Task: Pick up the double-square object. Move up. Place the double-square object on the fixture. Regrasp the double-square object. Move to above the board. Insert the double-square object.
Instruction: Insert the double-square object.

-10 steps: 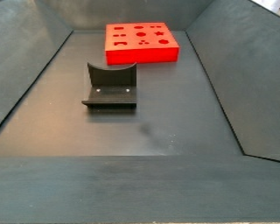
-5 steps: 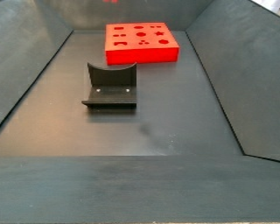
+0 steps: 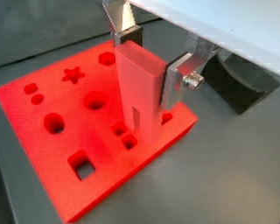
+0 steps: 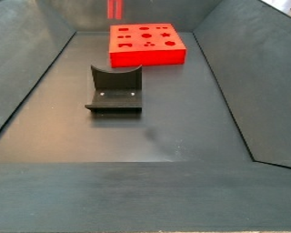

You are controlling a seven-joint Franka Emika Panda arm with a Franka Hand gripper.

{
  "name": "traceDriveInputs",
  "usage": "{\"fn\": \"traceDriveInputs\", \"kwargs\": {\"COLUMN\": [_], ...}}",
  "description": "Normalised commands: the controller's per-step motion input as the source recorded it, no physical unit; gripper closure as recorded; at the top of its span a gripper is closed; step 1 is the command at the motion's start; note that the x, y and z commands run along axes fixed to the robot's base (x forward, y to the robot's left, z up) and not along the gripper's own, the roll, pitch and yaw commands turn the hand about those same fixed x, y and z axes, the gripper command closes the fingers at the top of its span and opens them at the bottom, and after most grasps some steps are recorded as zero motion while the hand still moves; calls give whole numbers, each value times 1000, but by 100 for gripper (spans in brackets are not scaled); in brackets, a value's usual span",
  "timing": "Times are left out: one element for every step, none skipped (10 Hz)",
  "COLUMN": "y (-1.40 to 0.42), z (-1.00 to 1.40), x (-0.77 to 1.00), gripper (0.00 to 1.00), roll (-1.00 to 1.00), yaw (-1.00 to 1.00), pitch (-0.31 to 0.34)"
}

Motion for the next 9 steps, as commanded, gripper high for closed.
{"fn": "traceDriveInputs", "kwargs": {"y": [0, 0, 0, 0, -69, -94, 0, -26, -66], "z": [-457, -674, -514, -120, -531, -269, 0, -29, -129], "x": [-29, -114, -60, 0, -266, -229, 0, 6, 151], "gripper": [100, 100, 100, 100, 100, 100, 100, 100, 100], "roll": [59, 246, 241, 0, 100, 1, 0, -10, -1], "yaw": [180, 254, 237, 0, -49, -411, 0, 0, 0], "pitch": [0, 0, 36, 0, 26, 63, -10, -14, -11]}}
